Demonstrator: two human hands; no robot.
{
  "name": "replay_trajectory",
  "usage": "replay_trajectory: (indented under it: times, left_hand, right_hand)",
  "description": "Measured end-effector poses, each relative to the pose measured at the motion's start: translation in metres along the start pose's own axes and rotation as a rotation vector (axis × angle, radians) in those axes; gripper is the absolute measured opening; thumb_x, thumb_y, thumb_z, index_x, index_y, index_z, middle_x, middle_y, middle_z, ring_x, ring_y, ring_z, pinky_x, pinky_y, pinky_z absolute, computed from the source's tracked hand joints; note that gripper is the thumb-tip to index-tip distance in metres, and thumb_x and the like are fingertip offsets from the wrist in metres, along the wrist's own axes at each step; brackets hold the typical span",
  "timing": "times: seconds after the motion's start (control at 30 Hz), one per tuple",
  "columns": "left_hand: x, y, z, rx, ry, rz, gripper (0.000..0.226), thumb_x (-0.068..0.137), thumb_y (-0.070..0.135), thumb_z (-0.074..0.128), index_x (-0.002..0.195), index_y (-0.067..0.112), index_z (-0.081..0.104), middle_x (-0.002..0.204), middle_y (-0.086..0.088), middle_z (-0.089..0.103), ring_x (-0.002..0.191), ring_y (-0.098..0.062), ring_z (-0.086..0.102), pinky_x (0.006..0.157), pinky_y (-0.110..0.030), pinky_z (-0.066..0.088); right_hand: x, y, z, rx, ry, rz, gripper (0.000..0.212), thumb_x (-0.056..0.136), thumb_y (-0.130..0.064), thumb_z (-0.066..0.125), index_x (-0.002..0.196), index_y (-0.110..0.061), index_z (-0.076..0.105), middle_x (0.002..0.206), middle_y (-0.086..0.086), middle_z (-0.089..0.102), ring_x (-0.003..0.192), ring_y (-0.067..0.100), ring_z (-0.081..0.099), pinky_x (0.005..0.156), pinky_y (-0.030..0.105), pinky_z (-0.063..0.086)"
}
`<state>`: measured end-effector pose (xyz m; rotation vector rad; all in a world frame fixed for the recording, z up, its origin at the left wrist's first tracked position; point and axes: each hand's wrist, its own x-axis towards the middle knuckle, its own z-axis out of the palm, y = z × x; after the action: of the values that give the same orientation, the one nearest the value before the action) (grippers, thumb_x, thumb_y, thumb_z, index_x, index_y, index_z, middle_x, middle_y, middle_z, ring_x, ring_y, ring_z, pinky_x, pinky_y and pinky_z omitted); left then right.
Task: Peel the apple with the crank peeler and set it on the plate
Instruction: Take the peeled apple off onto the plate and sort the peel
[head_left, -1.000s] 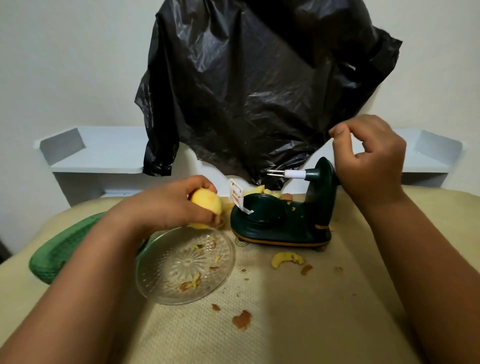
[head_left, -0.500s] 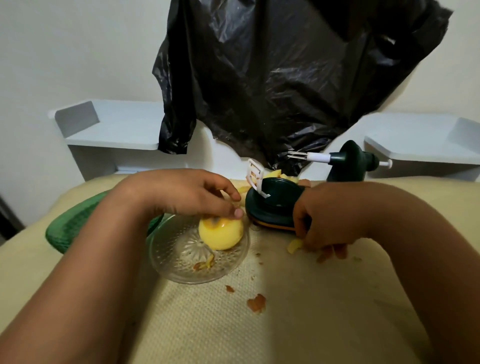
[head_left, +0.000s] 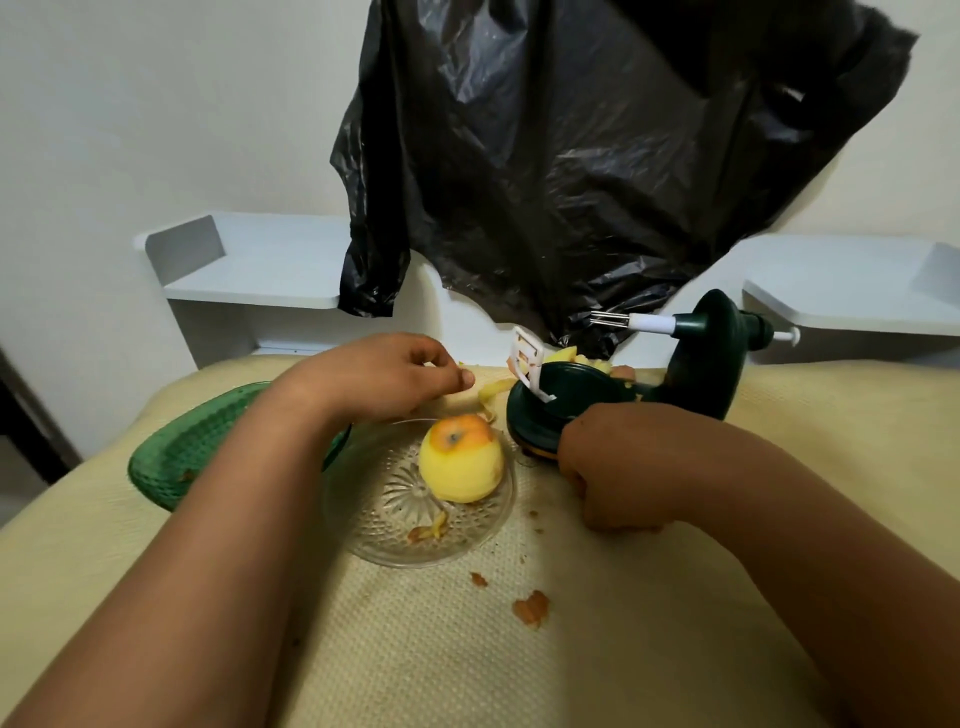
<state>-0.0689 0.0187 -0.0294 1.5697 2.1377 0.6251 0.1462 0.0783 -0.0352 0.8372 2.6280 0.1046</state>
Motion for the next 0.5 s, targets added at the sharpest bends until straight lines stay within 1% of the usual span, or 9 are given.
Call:
replay_trajectory:
  times: [0.03,0.07,0.13,0.17,0.23,0.3,0.37,0.43,0.5]
  left_hand:
    - [0.0,-0.001,0.001,0.035,0.011,-0.017,0.03,0.09,0.058,0.065,0.106,0.034,0.072,0.105,0.005,0.07,0.097,-0.017,0.066,0.096,-0.038,0.053]
    - [-0.002,-0.002,0.001,0.052,0.024,-0.023,0.026,0.092,0.053,0.064,0.104,0.032,0.072,0.104,0.003,0.07,0.095,-0.017,0.065,0.096,-0.04,0.053]
    - [-0.012,-0.004,0.002,-0.007,0.082,-0.006,0.018,0.094,0.046,0.064,0.097,0.031,0.073,0.098,0.004,0.072,0.091,-0.017,0.067,0.092,-0.041,0.056]
    - [-0.018,-0.006,0.002,-0.056,0.122,0.006,0.016,0.094,0.044,0.063,0.093,0.032,0.073,0.095,0.006,0.073,0.089,-0.016,0.069,0.089,-0.041,0.057]
    - [-0.033,-0.011,0.003,-0.097,0.21,0.02,0.016,0.095,0.044,0.062,0.088,0.034,0.072,0.088,0.012,0.073,0.083,-0.01,0.07,0.077,-0.033,0.056]
    - [-0.046,-0.016,0.005,-0.072,0.272,0.006,0.017,0.095,0.047,0.061,0.087,0.036,0.07,0.086,0.014,0.071,0.078,-0.005,0.066,0.066,-0.027,0.048]
    - [-0.053,-0.018,0.008,-0.039,0.284,-0.014,0.016,0.096,0.046,0.06,0.092,0.034,0.07,0.091,0.014,0.07,0.08,-0.003,0.062,0.065,-0.026,0.044]
    - [-0.059,-0.018,0.011,-0.032,0.268,-0.026,0.015,0.097,0.041,0.059,0.095,0.032,0.071,0.093,0.014,0.07,0.082,-0.002,0.062,0.066,-0.023,0.044]
    - [-0.065,-0.017,0.014,-0.04,0.263,-0.024,0.014,0.097,0.039,0.059,0.098,0.032,0.071,0.095,0.014,0.07,0.084,-0.002,0.063,0.065,-0.023,0.044]
  right_hand:
    - [-0.001,0.001,0.0,0.03,-0.006,-0.012,0.022,0.087,-0.023,0.064,0.07,-0.024,0.05,0.067,-0.004,0.058,0.054,0.008,0.057,0.047,0.02,0.045]
    - [-0.003,0.001,-0.001,0.077,-0.016,-0.031,0.018,0.087,-0.026,0.065,0.073,-0.022,0.055,0.069,-0.003,0.062,0.053,0.01,0.06,0.047,0.022,0.05]
    - [-0.008,0.002,-0.004,0.232,-0.023,-0.096,0.013,0.084,-0.03,0.067,0.079,-0.018,0.066,0.075,0.001,0.068,0.057,0.013,0.066,0.052,0.026,0.059]
    - [-0.011,0.002,-0.008,0.32,-0.014,-0.143,0.013,0.084,-0.031,0.068,0.081,-0.019,0.069,0.077,0.0,0.07,0.059,0.009,0.066,0.052,0.024,0.059]
    - [-0.02,-0.001,-0.019,0.483,0.044,-0.257,0.008,0.084,-0.029,0.067,0.079,-0.023,0.07,0.071,-0.007,0.07,0.055,0.001,0.061,0.05,0.013,0.05]
    - [-0.025,-0.01,-0.031,0.627,0.169,-0.329,0.008,0.084,-0.025,0.067,0.076,-0.024,0.069,0.064,-0.012,0.068,0.052,-0.003,0.057,0.05,0.011,0.045]
    - [-0.022,-0.024,-0.038,0.695,0.352,-0.331,0.01,0.082,-0.022,0.067,0.073,-0.021,0.069,0.058,-0.016,0.064,0.049,-0.004,0.052,0.048,0.011,0.041]
    - [-0.017,-0.041,-0.04,0.666,0.525,-0.311,0.01,0.08,-0.019,0.067,0.071,-0.018,0.068,0.051,-0.016,0.056,0.05,-0.003,0.05,0.046,0.01,0.036]
    - [-0.012,-0.054,-0.038,0.681,0.616,-0.281,0.009,0.08,-0.019,0.067,0.072,-0.017,0.068,0.049,-0.012,0.05,0.049,0.001,0.046,0.047,0.011,0.034]
